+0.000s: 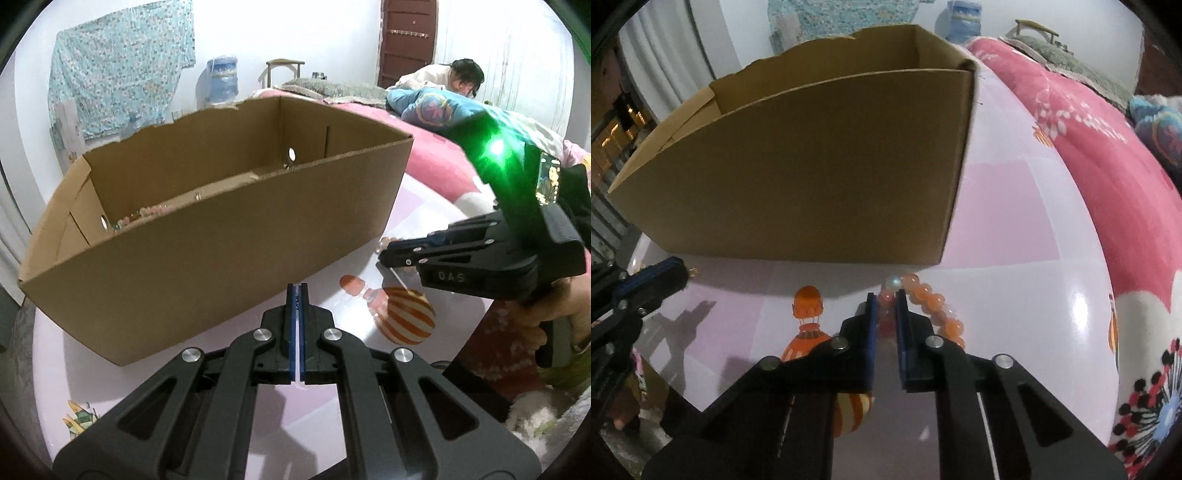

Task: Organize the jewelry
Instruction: 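Carry the bead bracelet in the right tool over the box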

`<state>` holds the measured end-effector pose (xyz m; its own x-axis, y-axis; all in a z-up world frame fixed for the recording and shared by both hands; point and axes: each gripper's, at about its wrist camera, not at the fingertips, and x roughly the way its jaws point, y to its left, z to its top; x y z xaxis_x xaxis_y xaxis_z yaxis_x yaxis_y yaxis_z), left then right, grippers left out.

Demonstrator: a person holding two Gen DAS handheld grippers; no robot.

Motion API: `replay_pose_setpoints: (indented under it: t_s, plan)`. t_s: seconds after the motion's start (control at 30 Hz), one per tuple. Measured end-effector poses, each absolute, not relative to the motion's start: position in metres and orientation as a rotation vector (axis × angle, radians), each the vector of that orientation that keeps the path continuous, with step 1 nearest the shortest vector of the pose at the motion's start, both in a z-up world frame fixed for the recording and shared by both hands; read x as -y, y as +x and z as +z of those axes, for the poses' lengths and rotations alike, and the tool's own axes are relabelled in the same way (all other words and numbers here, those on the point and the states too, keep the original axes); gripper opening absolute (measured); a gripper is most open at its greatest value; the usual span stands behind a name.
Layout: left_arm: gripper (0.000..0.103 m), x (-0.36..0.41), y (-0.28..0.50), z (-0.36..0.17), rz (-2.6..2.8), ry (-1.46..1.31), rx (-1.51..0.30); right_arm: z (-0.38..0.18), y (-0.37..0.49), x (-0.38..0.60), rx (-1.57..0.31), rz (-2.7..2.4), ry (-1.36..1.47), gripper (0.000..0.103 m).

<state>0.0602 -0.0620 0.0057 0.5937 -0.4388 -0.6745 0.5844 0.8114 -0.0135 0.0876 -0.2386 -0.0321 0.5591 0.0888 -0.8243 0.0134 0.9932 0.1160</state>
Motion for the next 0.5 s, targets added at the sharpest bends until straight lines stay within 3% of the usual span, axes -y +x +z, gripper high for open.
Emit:
replay_pose_setpoints:
  t_s: [0.2,0.5]
  plan:
    - [0.000,0.054,0.052,0.033,-0.645,0.174,-0.672,-0.006,0.069,0.257,-0.897,0.048,0.215,0.010]
    - [0.000,0.043,0.045,0.090,-0.731,0.089,-0.528,0.084,0.042,0.286,-0.661,0.096,0.328,0.010]
